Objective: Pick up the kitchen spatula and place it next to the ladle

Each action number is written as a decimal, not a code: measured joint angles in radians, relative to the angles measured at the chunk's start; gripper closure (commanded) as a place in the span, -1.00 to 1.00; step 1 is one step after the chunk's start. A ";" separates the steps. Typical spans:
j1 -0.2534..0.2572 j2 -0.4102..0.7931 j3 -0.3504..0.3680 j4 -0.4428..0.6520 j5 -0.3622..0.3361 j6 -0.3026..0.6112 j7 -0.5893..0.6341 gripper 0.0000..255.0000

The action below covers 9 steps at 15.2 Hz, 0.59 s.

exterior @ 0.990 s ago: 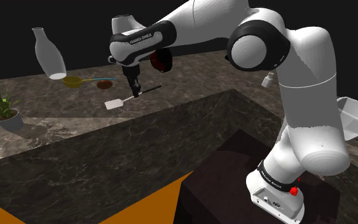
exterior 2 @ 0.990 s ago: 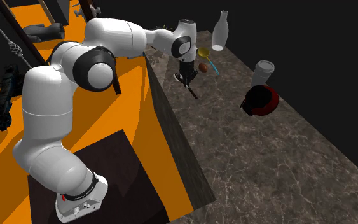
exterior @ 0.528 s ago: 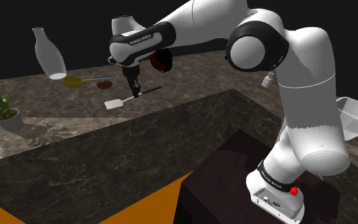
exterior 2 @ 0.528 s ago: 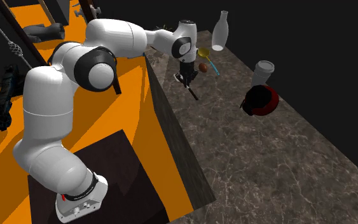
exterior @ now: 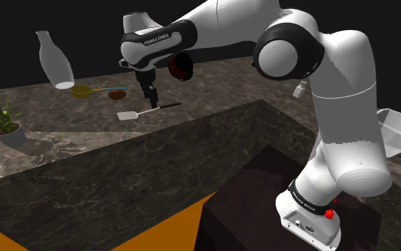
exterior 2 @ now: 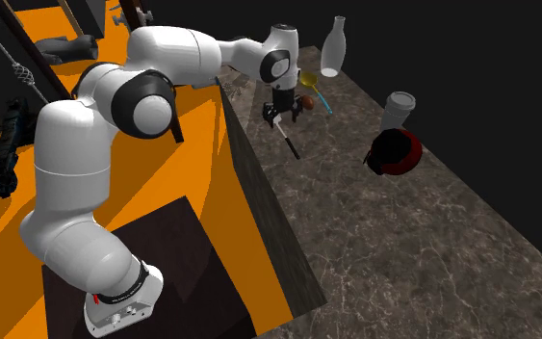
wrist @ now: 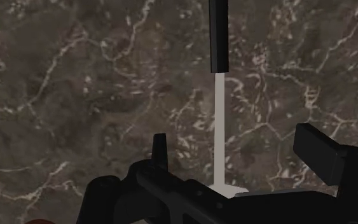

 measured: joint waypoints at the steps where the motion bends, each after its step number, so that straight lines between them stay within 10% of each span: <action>1: 0.003 -0.017 -0.002 -0.001 -0.003 -0.016 0.002 -1.00; 9: 0.002 -0.026 -0.003 0.047 -0.006 -0.072 0.002 -1.00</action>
